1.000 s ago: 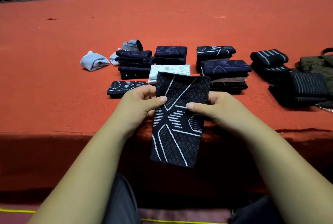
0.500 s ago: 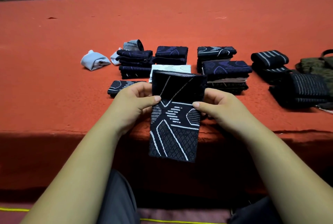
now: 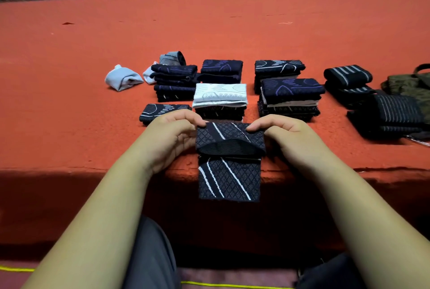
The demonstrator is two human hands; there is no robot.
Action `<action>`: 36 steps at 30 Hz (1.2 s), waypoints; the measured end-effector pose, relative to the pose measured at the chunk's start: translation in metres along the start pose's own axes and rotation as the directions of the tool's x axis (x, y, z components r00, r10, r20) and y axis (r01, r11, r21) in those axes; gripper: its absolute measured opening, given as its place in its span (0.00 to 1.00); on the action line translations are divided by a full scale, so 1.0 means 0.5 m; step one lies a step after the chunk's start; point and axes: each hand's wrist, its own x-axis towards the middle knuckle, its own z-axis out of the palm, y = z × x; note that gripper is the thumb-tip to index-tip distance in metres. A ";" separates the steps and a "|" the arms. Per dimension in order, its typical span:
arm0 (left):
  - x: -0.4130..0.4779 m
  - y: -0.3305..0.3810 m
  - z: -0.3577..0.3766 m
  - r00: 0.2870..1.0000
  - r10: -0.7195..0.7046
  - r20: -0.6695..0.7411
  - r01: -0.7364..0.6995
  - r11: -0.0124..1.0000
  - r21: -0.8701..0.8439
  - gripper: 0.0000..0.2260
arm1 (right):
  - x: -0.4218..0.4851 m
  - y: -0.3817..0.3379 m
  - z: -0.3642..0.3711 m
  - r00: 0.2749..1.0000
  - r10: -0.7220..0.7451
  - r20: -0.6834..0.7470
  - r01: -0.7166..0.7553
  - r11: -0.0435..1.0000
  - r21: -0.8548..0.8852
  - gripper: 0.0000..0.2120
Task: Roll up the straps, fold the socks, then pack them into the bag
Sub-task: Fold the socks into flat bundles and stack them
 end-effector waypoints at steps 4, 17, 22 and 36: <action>0.004 0.002 0.003 1.000 -0.008 -0.002 0.008 0.998 -0.070 0.11 | -0.004 -0.006 -0.005 0.999 -0.038 0.032 0.038 0.999 0.016 0.15; -0.006 -0.008 0.004 0.997 -0.010 0.080 -0.002 0.988 0.152 0.16 | -0.001 0.021 0.014 0.979 -0.167 0.119 0.162 0.985 0.051 0.23; -0.004 0.001 0.005 0.995 0.077 0.060 -0.077 0.997 0.003 0.16 | -0.005 0.011 0.018 0.965 -0.066 0.252 0.061 0.998 0.027 0.15; -0.005 -0.010 -0.002 0.994 -0.056 0.090 0.045 0.993 0.113 0.18 | -0.003 0.013 0.018 0.971 -0.161 0.176 0.119 0.966 0.229 0.18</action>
